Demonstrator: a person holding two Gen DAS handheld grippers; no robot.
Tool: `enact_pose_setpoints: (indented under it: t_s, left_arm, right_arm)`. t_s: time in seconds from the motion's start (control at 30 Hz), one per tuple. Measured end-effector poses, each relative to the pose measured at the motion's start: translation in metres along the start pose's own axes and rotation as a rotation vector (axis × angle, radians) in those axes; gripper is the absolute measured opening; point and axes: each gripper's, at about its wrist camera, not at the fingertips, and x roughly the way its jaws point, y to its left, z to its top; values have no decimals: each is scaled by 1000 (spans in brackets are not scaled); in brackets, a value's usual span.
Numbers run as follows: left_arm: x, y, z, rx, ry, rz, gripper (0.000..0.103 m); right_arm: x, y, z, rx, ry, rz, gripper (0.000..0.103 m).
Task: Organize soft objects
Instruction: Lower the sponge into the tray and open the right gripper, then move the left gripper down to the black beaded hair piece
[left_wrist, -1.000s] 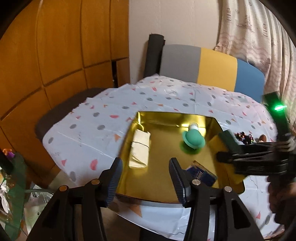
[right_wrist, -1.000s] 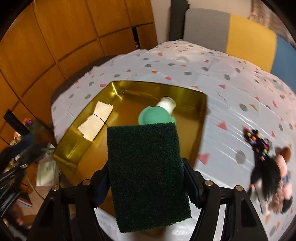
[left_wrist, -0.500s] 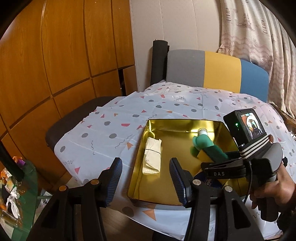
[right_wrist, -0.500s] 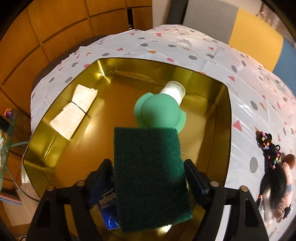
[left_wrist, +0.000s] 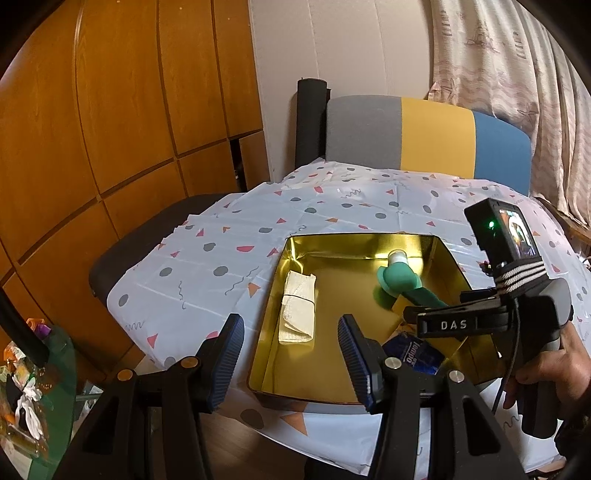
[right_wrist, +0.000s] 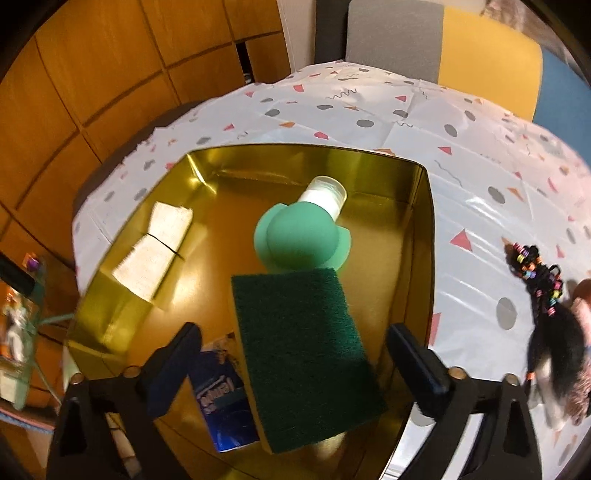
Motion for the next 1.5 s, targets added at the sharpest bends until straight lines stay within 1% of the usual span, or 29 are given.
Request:
enact_pose_setpoints:
  t_s: [0.17, 0.37, 0.6, 0.73, 0.8, 0.93, 1.0, 1.03, 1.13, 1.23, 1.27, 1.3, 1.37, 1.5]
  left_arm:
    - [-2, -3, 0, 13, -1, -3, 54]
    - [-2, -6, 0, 26, 1, -10, 54]
    - [-3, -13, -1, 46, 7, -24, 54]
    - [-4, -21, -1, 65, 8, -31, 54]
    - [-4, -24, -1, 73, 7, -36, 54]
    - [-6, -34, -2, 96, 4, -46, 54]
    - [-7, -38, -2, 107, 3, -51, 54]
    - [-7, -41, -2, 114, 3, -52, 54]
    - [-7, -48, -2, 127, 5, -64, 54]
    - [-5, -57, -2, 150, 9, -79, 54]
    - [-5, -60, -2, 155, 11, -86, 54]
    - [-4, -63, -1, 161, 15, -99, 54]
    - [-4, -71, 0, 169, 15, -125, 54]
    - [3, -88, 6, 169, 50, -207, 54]
  right_arm:
    - [-4, -1, 1, 28, -11, 27, 103]
    - [-18, -6, 0, 57, -57, 47, 103]
    - [-44, -16, -4, 68, -121, 28, 103]
    - [-65, -30, -13, 62, -174, -9, 103]
    - [-78, -38, -19, 54, -220, -39, 103]
    - [-110, -54, -33, 42, -336, -130, 103]
    - [-124, -63, -40, 47, -391, -189, 103]
    - [-132, -69, -45, 52, -419, -225, 103]
    - [-147, -90, -54, 78, -468, -281, 103]
    - [-158, -113, -62, 124, -467, -314, 103]
    - [-160, -123, -65, 142, -452, -307, 103]
    - [-162, -137, -67, 166, -427, -275, 103]
    - [-167, -165, -75, 234, -411, -229, 103]
    - [-181, -229, -99, 399, -397, -264, 103]
